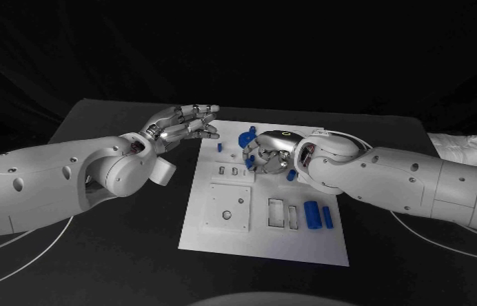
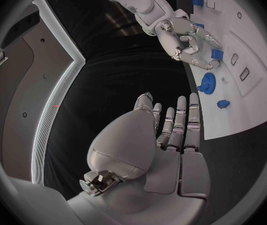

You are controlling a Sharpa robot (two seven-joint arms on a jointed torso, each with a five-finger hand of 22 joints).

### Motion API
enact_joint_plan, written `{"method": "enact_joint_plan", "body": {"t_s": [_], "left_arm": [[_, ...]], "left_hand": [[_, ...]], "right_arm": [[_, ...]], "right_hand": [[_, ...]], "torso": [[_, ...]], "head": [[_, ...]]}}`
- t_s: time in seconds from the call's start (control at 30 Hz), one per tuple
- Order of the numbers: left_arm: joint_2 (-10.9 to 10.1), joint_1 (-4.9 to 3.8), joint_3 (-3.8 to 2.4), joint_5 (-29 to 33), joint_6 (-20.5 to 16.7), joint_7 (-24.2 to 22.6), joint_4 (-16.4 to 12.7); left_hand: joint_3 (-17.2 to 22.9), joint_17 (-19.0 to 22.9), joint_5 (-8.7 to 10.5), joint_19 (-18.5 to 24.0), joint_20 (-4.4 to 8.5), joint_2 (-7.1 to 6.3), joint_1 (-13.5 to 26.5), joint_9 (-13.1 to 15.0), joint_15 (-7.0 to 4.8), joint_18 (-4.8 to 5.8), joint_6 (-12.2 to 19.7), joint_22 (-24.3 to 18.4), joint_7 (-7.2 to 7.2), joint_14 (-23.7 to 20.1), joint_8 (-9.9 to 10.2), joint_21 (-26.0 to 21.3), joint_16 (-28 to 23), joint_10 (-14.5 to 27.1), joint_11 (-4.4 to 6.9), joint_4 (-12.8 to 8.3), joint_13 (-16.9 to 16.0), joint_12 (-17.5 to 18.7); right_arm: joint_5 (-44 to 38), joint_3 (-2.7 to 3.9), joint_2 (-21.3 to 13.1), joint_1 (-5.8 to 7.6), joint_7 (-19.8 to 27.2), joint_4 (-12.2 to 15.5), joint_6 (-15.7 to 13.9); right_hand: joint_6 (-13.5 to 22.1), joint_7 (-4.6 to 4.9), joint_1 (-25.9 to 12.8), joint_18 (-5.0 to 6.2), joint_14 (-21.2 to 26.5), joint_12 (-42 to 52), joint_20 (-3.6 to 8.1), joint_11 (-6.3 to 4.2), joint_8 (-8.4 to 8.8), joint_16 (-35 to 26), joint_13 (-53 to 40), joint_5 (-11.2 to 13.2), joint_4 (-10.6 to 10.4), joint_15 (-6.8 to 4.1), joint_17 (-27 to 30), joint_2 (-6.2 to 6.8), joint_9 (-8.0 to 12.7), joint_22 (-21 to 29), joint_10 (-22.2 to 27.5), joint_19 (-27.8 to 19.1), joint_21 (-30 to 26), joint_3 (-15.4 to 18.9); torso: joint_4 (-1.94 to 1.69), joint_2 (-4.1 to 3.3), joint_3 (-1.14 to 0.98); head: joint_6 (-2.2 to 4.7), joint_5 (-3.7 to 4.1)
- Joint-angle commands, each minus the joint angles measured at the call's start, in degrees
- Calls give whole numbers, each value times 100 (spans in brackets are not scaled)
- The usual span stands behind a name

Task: Assemble the parts on the task board

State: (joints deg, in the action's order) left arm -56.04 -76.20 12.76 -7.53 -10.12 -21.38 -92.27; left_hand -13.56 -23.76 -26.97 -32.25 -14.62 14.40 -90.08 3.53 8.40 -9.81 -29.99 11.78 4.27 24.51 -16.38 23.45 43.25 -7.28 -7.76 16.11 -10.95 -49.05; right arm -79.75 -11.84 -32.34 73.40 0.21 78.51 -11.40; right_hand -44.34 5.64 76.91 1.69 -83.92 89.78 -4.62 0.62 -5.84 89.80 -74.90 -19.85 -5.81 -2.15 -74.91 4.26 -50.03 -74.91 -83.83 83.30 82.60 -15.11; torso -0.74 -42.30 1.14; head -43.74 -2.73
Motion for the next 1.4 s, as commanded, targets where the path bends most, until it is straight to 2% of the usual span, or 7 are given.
{"method": "enact_joint_plan", "body": {"t_s": [0.03,0.53,0.8,1.03,1.2,1.3,1.4], "left_arm": [[9,-2,-4,-18,82,-36,-12],[15,-2,-4,-18,83,-35,-7],[13,-2,-4,-18,69,-40,-10],[18,-2,-4,-18,58,-49,3],[37,-2,-4,-35,-28,-64,21],[49,-2,-4,-154,-212,-112,26],[49,-2,-5,-346,-361,-149,23]], "left_hand": [[34,5,-21,13,-28,-1,-53,3,34,-33,2,-5,-22,8,5,-29,-12,-22,-29,-7,5,-9],[34,5,-21,13,-28,-1,-53,3,34,-33,2,-5,-22,8,5,-29,-12,-22,-29,-7,5,-9],[34,5,-21,13,-28,-1,-53,3,34,-33,2,-5,-22,8,5,-29,-12,-22,-29,-7,5,-9],[37,9,-18,14,-27,-18,-66,2,31,-35,8,-4,-15,3,9,-31,-16,-18,-16,-11,10,-3],[33,9,10,13,-27,-47,-74,-2,29,-36,45,-3,-15,12,29,-32,-7,-21,-32,-10,13,-3],[29,-112,177,-124,17,-107,-83,4,-23,-49,123,50,21,206,37,60,261,-89,-152,27,14,-37],[19,-236,317,-195,52,-157,-91,7,-52,-43,154,92,63,257,11,128,466,-161,-171,30,1,-78]], "right_arm": [[-108,0,2,-4,49,-5,121],[-142,0,-4,-5,53,-7,135],[-152,0,-34,-4,194,-15,-212],[66,1,-75,9,563,-13,-856],[437,1,-120,49,830,20,-1218],[600,2,-172,98,1004,56,-1440],[839,3,-264,171,1185,124,-1668]], "right_hand": [[71,4,-33,50,-608,22,-30,43,89,20,-1510,117,20,54,-1509,16,74,-1217,-617,-7,-34,33],[130,3,-52,54,-608,22,-33,43,204,20,-1510,287,24,60,-1509,21,214,-1213,-617,-16,-51,52],[1321,-138,-227,83,-608,22,5,-54,230,20,-1510,1173,-103,-11,-1509,35,1139,-1175,-617,-107,-174,331],[1367,-455,-380,81,-608,22,130,-201,220,20,-1510,1585,-408,-120,-1509,72,1683,-1182,-617,-91,-171,641],[1381,-372,-499,79,-608,22,151,-209,220,20,-1510,1700,-761,-137,-1509,238,1900,-1180,-617,-101,-182,824],[1334,-286,-594,81,-608,22,151,-179,203,20,-1510,1701,-1066,-121,-1509,364,1987,-1177,-617,-114,-193,931],[1258,-220,-801,82,-608,22,129,-129,190,20,-1510,1707,-1101,-86,-1509,238,2047,-1172,-617,-131,-207,1077]], "torso": [[1,0,-1],[-1,1,1],[-1,2,-1],[2,1,-1],[-1,2,1],[2,-1,1],[-5,5,0]], "head": [[-5,-2],[-17,8],[-7,2],[-10,1],[-7,12],[5,18],[3,10]]}}
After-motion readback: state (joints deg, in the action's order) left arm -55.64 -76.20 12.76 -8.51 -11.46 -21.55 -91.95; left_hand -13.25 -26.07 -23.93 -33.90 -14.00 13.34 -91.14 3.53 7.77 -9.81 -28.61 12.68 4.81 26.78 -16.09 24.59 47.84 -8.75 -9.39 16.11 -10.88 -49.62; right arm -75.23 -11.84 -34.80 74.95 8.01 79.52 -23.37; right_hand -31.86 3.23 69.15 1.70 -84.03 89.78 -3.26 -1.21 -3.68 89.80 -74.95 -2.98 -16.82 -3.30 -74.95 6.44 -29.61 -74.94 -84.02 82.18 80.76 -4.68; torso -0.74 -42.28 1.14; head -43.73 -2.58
